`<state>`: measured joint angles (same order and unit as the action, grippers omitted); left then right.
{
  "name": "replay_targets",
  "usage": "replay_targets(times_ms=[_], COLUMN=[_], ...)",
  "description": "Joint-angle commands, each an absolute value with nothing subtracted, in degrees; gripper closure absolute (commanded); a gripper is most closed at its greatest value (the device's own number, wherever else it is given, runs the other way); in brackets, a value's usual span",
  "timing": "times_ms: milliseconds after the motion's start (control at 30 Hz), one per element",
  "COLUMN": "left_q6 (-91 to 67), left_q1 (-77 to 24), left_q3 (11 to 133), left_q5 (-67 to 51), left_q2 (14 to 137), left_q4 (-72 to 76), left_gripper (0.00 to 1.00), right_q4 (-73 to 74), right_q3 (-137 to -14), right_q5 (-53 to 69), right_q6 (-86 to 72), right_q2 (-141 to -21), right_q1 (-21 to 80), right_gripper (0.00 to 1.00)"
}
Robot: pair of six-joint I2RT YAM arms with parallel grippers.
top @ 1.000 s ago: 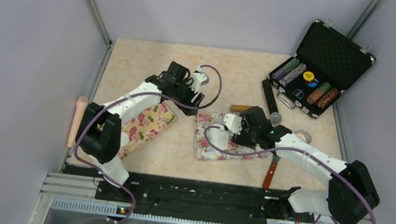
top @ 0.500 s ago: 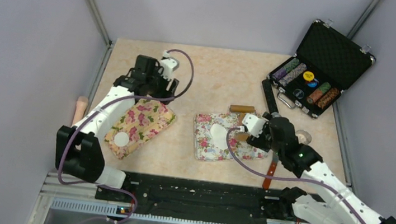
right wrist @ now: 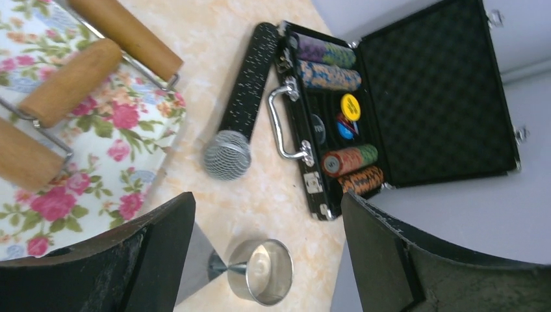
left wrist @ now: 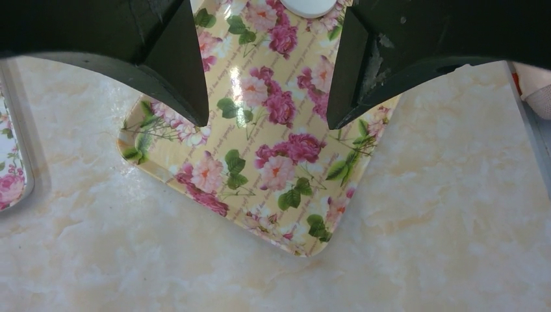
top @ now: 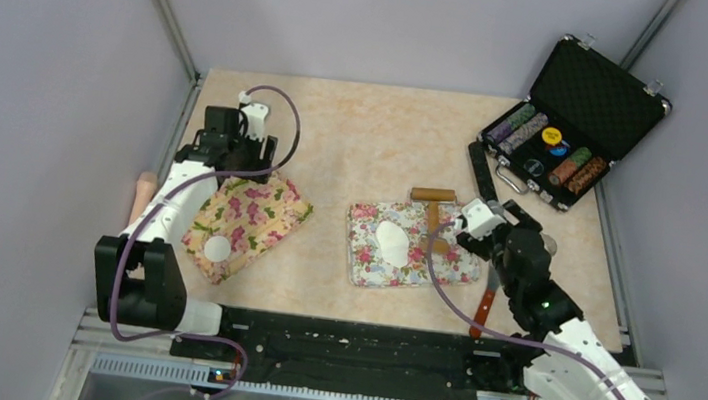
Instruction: Roll out the dumpling wrappers from the dough
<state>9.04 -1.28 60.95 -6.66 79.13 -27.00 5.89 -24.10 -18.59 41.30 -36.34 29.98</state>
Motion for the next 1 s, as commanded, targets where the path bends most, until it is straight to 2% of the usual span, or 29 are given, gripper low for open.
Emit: replay_targets(times_ms=[0,200,333,467,567,700,967], left_q6=[8.8,9.3,9.3,9.0,9.1,8.8,8.3], left_q1=[-1.2,-1.2,-1.1,-1.2,-1.1,-1.2,-1.1], left_q3=[61.1,60.7,60.5,59.8,59.1,59.0,58.8], left_q5=[-10.4,-14.8,-15.1,-17.6,-18.1,-18.3,-18.2], left_q2=[78.1,78.1,76.7,75.1,74.7,74.3,74.2], left_q4=[-26.0,-27.3,-27.3,-26.5,-26.4,-26.5,-26.2], left_gripper=[0.29,0.30,0.30,0.30,0.30,0.30,0.31], right_q4=[1.5,17.2,22.7,23.4,23.4,23.3,18.4], right_q3=[-24.9,-30.4,-33.7,-38.0,-39.4,-41.0,-39.4], right_q5=[-25.0,-26.1,-17.9,-9.6,-5.6,-4.2,-3.4], right_q6=[40.9,41.1,40.0,37.8,37.6,36.7,36.7], right_q2=[-35.3,-40.4,-46.9,-54.8,-58.6,-64.4,-70.5], right_q1=[27.5,21.9,11.5,0.8,0.3,-1.6,-3.1], right_gripper=[0.17,0.17,0.16,0.20,0.22,0.30,0.39])
